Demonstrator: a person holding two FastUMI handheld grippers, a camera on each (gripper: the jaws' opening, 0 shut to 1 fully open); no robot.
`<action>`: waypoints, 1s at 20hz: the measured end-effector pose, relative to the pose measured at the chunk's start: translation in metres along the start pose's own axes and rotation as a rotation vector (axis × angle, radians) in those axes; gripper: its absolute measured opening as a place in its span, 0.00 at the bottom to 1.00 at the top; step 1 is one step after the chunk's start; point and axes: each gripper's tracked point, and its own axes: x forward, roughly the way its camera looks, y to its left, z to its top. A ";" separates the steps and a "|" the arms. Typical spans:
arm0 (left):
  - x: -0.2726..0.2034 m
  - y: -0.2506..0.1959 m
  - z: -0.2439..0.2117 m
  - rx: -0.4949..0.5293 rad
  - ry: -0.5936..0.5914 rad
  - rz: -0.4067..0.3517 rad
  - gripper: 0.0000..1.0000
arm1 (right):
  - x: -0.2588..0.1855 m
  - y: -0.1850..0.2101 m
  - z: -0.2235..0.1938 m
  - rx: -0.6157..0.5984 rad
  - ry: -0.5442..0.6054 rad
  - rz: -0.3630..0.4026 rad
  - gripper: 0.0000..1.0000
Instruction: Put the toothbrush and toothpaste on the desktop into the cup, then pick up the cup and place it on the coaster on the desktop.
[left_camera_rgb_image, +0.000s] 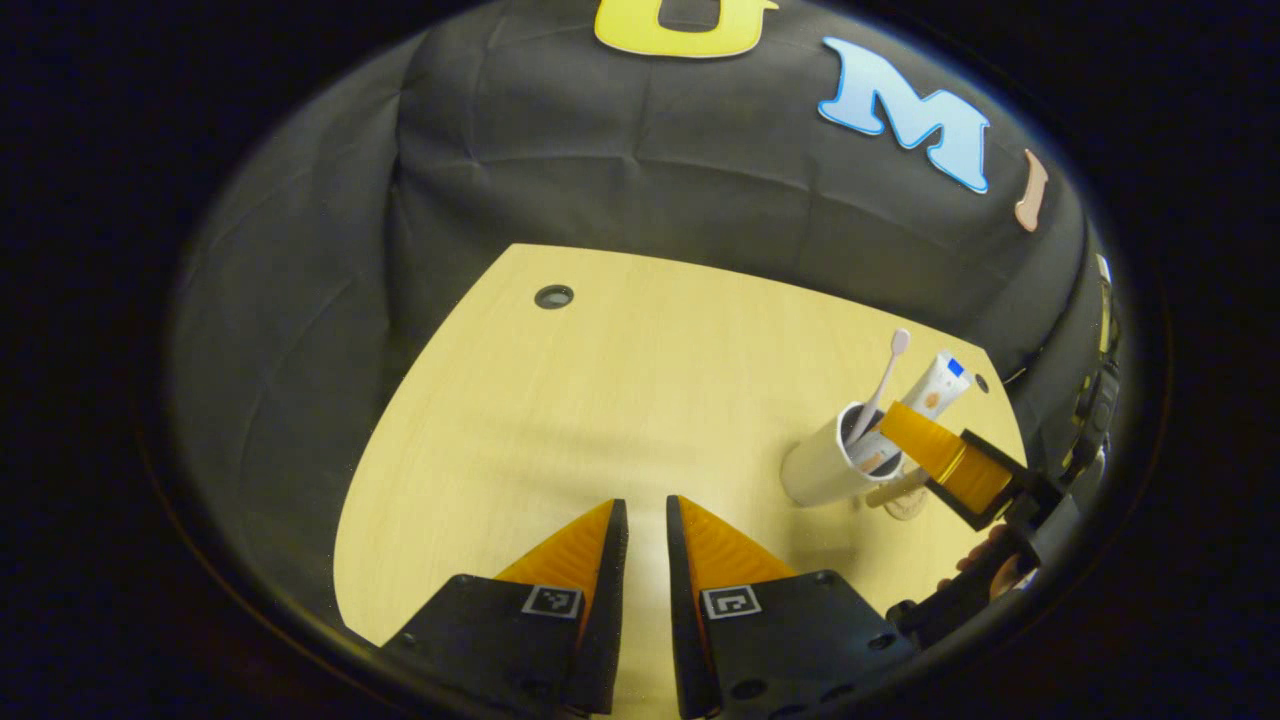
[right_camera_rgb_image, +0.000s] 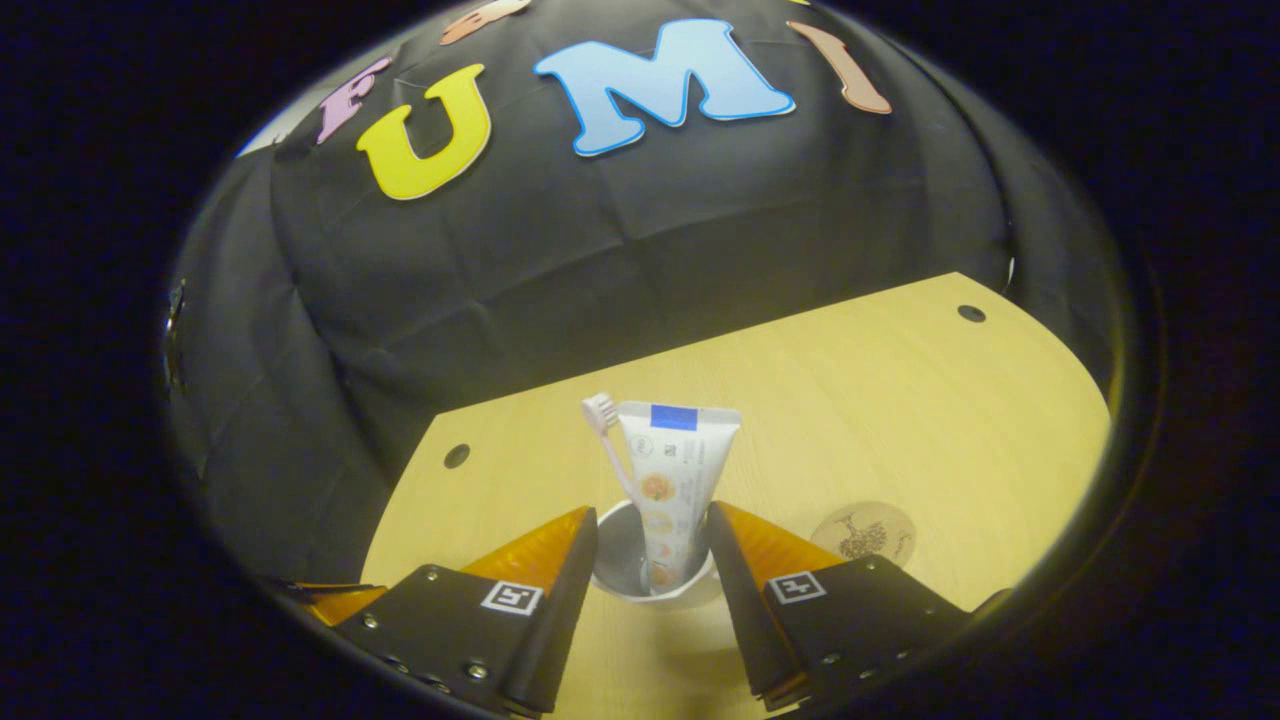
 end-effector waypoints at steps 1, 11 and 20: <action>-0.001 -0.003 -0.003 0.002 0.000 -0.005 0.30 | -0.003 -0.001 -0.001 -0.003 -0.002 0.001 0.67; -0.006 -0.052 -0.021 0.015 0.020 -0.064 0.30 | -0.047 -0.008 0.008 -0.018 -0.028 0.062 0.68; -0.011 -0.143 -0.051 -0.048 0.019 -0.059 0.30 | -0.087 -0.074 0.032 -0.026 -0.027 0.134 0.68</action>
